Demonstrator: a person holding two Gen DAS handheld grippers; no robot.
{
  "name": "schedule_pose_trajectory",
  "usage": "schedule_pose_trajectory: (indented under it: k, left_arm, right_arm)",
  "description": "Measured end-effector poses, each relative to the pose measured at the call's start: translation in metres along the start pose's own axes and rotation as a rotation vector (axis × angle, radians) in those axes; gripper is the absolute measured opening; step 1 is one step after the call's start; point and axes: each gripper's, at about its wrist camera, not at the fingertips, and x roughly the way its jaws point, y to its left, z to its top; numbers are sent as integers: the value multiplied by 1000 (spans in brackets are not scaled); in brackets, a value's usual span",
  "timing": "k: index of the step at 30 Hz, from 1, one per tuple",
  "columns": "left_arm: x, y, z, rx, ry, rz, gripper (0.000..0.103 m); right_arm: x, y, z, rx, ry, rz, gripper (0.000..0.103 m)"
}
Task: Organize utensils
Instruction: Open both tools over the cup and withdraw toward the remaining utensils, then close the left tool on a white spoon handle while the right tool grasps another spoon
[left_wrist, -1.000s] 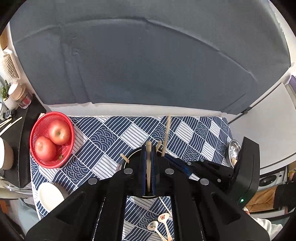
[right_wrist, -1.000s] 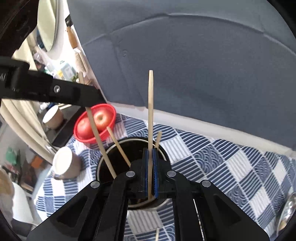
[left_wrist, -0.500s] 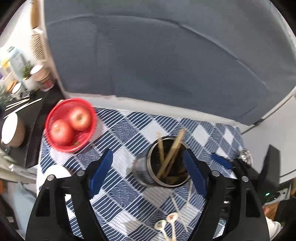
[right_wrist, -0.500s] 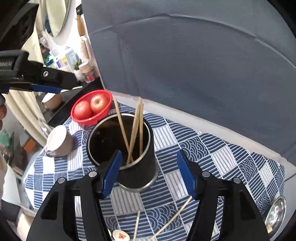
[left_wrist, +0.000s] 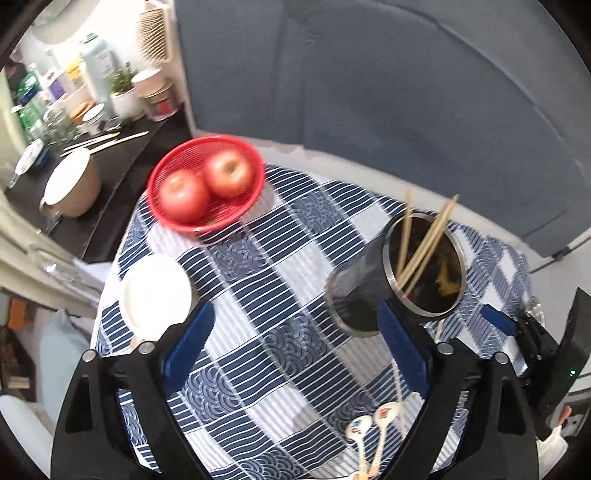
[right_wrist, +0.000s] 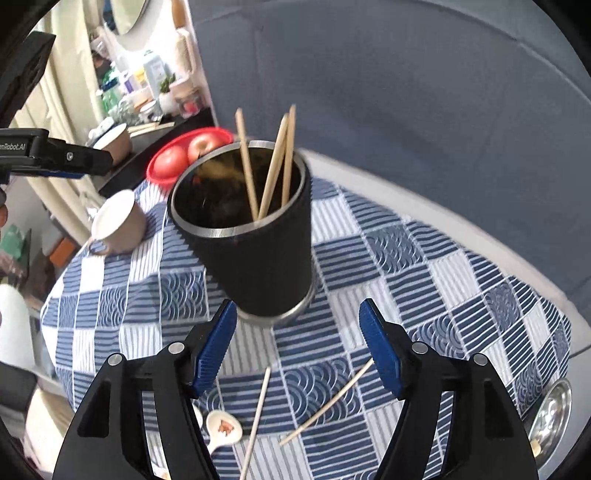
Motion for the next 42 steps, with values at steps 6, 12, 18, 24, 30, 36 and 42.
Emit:
schedule_pose_trajectory:
  k: [6,12,18,24,30,36,42]
  left_arm:
    - [9,16,-26,-60,25,-19,92]
    - [16,27,-54,-79,42,24,92]
    - [26,30,-79,-71,82,93,92]
    - [32,35,-104,-91,117,105,92]
    - [33,37,-128,-116,134,96,92]
    - [37,34,-154,-120,168,88,92]
    - [46,21,-178,-126,200,37,92]
  right_arm:
    - [10,10,-19,-61,61,34,65]
    - [21,16,-37,-97,130,79,65]
    - [34,24,-54,-154,194,116,65]
    - [46,34,-68,-228,261,154,65]
    - [57,45,-77,-281,311,190,65]
    - [68,55,-82,-315,340,219,64]
    - [76,57,-82,-277,376,281,53]
